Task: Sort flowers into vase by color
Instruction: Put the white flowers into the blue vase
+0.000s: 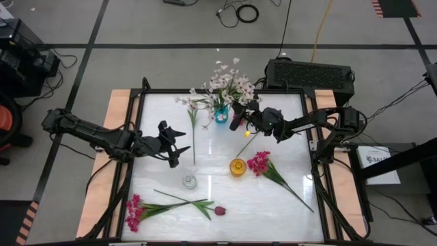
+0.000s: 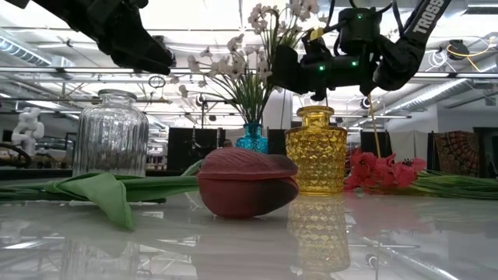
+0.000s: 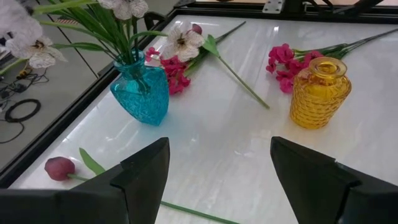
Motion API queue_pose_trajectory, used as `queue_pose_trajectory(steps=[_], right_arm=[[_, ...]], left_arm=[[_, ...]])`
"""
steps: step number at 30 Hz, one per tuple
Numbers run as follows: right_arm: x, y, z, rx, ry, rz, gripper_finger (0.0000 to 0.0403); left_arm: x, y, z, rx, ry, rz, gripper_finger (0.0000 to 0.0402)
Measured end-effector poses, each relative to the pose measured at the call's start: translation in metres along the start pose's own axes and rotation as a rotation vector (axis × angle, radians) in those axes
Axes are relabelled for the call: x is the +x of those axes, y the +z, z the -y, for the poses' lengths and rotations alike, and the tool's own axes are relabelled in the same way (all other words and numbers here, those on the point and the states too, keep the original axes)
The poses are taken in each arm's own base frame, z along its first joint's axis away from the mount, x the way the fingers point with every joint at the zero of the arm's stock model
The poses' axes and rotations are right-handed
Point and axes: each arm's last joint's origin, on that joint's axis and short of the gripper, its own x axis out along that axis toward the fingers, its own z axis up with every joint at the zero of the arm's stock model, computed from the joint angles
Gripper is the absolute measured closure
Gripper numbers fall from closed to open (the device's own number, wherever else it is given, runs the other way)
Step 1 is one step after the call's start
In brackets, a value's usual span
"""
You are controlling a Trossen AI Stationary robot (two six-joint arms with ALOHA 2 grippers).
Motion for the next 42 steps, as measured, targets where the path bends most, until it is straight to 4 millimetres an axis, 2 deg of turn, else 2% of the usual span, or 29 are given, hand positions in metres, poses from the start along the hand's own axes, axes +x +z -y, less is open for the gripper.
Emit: queue_pose_trajectory(steps=[18,25,31,36,42], right_arm=[[0.000,-0.004,0.000,-0.007,0.021,-0.044,0.0394],[0.000,-0.009,0.000,-0.016,0.020,-0.085,0.0330],[-0.003,0.001,0.000,-0.022,0.024,-0.082,0.0277],[-0.007,0.008,0.001,-0.031,0.024,-0.124,0.0261],[-0.014,0.019,0.004,-0.041,0.021,-0.189,0.0261]], left_arm=[[0.000,0.000,0.000,0.001,0.000,0.000,0.0116],[0.000,0.000,0.000,0.001,0.001,-0.001,0.0116],[0.000,-0.001,0.000,0.006,0.003,-0.011,0.0116],[0.002,-0.007,-0.001,0.010,0.006,-0.026,0.0116],[0.002,-0.007,0.000,0.002,0.004,-0.017,0.0116]])
